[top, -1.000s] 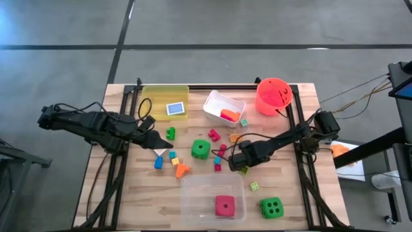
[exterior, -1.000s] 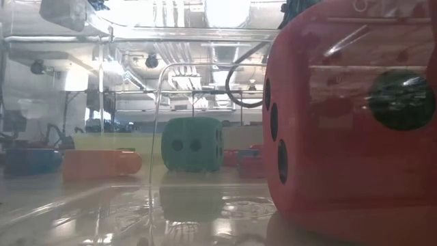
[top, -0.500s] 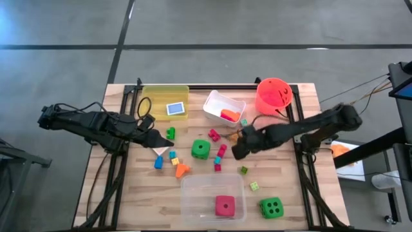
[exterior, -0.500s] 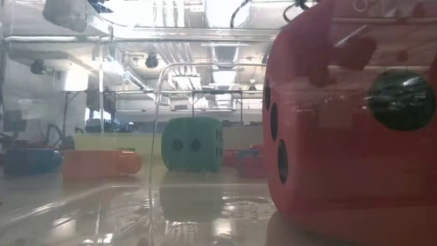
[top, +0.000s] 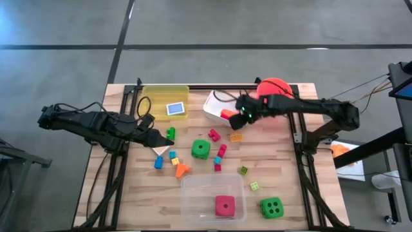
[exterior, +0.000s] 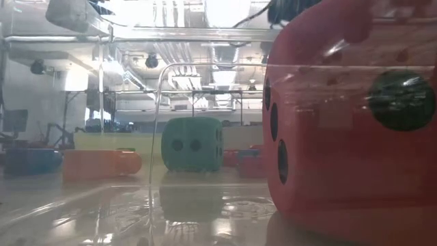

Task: Pick & Place Toys
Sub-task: Put the yellow game piece into the white bin

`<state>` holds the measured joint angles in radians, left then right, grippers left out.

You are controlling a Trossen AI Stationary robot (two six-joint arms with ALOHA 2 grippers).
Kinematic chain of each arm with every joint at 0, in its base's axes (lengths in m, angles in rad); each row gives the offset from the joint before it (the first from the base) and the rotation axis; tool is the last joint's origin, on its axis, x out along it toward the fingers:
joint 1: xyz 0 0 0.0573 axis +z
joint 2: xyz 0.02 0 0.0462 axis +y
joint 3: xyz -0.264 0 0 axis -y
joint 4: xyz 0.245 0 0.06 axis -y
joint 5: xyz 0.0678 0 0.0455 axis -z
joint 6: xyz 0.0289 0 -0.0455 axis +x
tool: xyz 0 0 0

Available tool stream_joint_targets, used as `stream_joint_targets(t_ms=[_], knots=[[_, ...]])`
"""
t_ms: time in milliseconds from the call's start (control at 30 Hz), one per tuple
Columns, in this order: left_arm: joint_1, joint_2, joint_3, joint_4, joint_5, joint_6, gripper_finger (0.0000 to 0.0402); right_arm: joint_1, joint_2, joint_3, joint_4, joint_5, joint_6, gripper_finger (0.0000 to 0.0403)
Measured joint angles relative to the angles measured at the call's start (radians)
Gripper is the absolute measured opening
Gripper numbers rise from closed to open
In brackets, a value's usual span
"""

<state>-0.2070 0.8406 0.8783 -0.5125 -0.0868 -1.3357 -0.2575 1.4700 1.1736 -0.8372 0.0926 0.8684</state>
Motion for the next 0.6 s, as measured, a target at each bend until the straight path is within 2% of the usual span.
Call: stream_joint_targets(t_ms=[167, 367, 467, 600], knots=[[0.0, 0.0, 0.0, 0.0, 0.0, 0.003, 0.037, -0.076, 0.095, 0.117, -0.037, -0.018, -0.113, 0.013], [0.0, 0.0, 0.0, 0.0, 0.0, 0.003, 0.037, -0.113, 0.255, 0.267, -0.139, -0.026, -0.21, 0.013], [0.0, 0.0, 0.0, 0.0, 0.0, 0.001, 0.037, -0.117, 0.332, 0.314, -0.162, -0.029, -0.242, 0.013], [0.0, 0.0, 0.0, 0.0, 0.0, 0.0, 0.037, -0.117, 0.397, 0.34, -0.157, -0.09, -0.269, 0.013]])
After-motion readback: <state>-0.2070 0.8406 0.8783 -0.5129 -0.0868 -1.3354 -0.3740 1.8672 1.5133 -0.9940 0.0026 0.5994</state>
